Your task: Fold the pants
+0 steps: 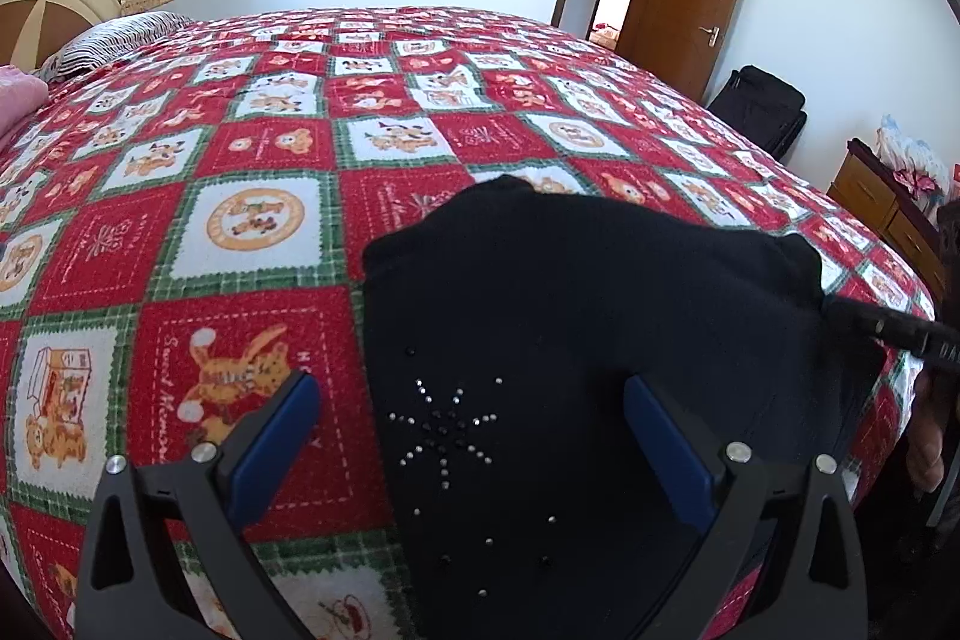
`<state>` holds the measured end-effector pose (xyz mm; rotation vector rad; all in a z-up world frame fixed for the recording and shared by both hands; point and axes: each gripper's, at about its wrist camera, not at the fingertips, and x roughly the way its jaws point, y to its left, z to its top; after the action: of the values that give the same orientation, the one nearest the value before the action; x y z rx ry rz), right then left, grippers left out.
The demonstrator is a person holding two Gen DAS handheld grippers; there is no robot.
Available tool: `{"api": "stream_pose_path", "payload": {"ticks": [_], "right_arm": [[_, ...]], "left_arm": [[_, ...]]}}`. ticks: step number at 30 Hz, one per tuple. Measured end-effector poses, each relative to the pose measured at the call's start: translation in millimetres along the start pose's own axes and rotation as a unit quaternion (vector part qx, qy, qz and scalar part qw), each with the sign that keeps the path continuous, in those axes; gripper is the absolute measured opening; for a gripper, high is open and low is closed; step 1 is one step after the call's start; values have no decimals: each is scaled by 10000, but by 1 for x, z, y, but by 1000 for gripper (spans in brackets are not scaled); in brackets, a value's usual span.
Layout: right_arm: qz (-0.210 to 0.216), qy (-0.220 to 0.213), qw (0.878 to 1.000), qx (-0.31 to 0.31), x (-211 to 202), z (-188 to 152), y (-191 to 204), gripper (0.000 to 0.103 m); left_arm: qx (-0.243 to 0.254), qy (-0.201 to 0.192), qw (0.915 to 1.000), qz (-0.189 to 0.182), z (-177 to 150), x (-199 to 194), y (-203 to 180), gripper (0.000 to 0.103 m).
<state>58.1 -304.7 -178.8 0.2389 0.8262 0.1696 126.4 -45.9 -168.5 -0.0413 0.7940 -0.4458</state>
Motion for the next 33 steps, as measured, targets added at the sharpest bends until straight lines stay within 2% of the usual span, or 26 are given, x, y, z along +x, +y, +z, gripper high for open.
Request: {"api": "stream_pose_path", "payload": {"ticks": [3, 7, 9, 12, 14, 15, 18, 20, 21, 22, 24, 25, 27, 28, 29, 30, 31, 33], "right_arm": [[13, -342, 9992, 209, -13, 13, -2, 42], [-178, -569, 9982, -65, -15, 30, 2, 44], [-246, -407, 9987, -174, -2, 36, 0, 44], [-632, 181, 9978, -22, 30, 36, -16, 45], [-533, 255, 9980, 224, 31, 35, -27, 47], [-680, 262, 9971, 213, 25, 37, -25, 47], [-1186, -352, 9921, -225, -6, 45, -1, 49], [-721, -524, 9952, -412, -17, 55, 21, 55], [-359, -441, 9972, -478, -14, 61, 31, 62], [100, -262, 9978, -597, -5, 69, 48, 62], [752, 93, 9925, -963, 20, 79, 80, 62], [892, 212, 9889, -1169, 32, 82, 93, 62], [963, 496, 9820, -1544, 64, 84, 120, 62], [1007, 881, 9769, -1669, 88, 84, 131, 62], [956, 1069, 9749, -1704, 104, 84, 136, 59], [884, 1130, 9743, -1738, 111, 82, 140, 40], [695, 1258, 9727, -1820, 123, 81, 145, 32], [625, 1318, 9760, -1618, 131, 84, 138, 30]], "left_arm": [[-68, -92, 9999, 97, 1, -3, 1, 103], [58, -187, 9996, 218, 3, -3, -4, 103], [97, -114, 9996, 220, 0, 1, -5, 103], [-31, -46, 9999, 116, 1, 1, 0, 103], [-46, -16, 9998, 168, 0, -4, 1, 103], [-57, 22, 9998, 185, -2, -5, 2, 103], [-192, 125, 9997, 52, -11, -13, 6, 103], [-153, 158, 9997, 40, -15, -16, 6, 103], [-121, 169, 9998, 34, -17, -17, 6, 103], [-91, 177, 9998, 30, -18, -17, 6, 103], [-47, 171, 9998, 13, -20, -16, 7, 103], [-31, 172, 9998, 15, -20, -16, 7, 103], [8, 172, 9998, 21, -20, -16, 6, 103], [25, 167, 9999, 18, -20, -16, 6, 103], [45, 154, 9999, 17, -21, -16, 6, 103], [65, 148, 9999, 15, -21, -16, 6, 103], [91, 140, 9999, 19, -22, -16, 6, 103], [127, 113, 9998, 36, -23, -16, 5, 103]]}}
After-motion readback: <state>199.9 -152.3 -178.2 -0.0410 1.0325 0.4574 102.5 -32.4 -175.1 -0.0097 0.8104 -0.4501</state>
